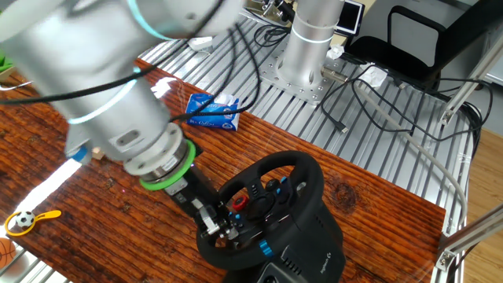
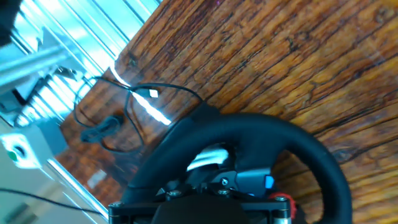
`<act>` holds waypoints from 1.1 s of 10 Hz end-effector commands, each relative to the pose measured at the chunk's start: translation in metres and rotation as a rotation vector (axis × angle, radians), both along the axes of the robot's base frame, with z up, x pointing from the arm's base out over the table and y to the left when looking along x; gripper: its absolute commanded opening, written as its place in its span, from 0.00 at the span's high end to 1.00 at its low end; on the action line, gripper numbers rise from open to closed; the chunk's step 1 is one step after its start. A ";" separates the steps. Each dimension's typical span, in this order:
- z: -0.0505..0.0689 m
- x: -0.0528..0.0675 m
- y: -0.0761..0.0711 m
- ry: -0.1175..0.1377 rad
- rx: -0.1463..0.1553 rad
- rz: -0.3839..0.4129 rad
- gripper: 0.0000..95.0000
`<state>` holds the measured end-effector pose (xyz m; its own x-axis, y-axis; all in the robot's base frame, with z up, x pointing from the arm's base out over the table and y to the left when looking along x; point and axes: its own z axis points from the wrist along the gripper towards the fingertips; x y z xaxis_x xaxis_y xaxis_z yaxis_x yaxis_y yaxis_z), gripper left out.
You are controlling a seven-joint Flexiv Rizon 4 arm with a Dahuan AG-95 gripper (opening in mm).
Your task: Rotate the steering wheel 90 degrees clockwise
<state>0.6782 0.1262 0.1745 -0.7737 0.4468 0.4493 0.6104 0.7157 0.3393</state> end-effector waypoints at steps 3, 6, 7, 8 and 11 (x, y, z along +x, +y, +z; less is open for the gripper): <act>0.016 -0.022 -0.004 0.017 0.002 0.075 1.00; 0.029 -0.036 -0.016 0.004 -0.042 0.135 1.00; 0.033 -0.043 -0.023 -0.008 -0.075 0.160 1.00; 0.035 -0.047 -0.027 -0.016 -0.097 0.180 1.00; 0.042 -0.059 -0.041 -0.059 -0.246 0.314 1.00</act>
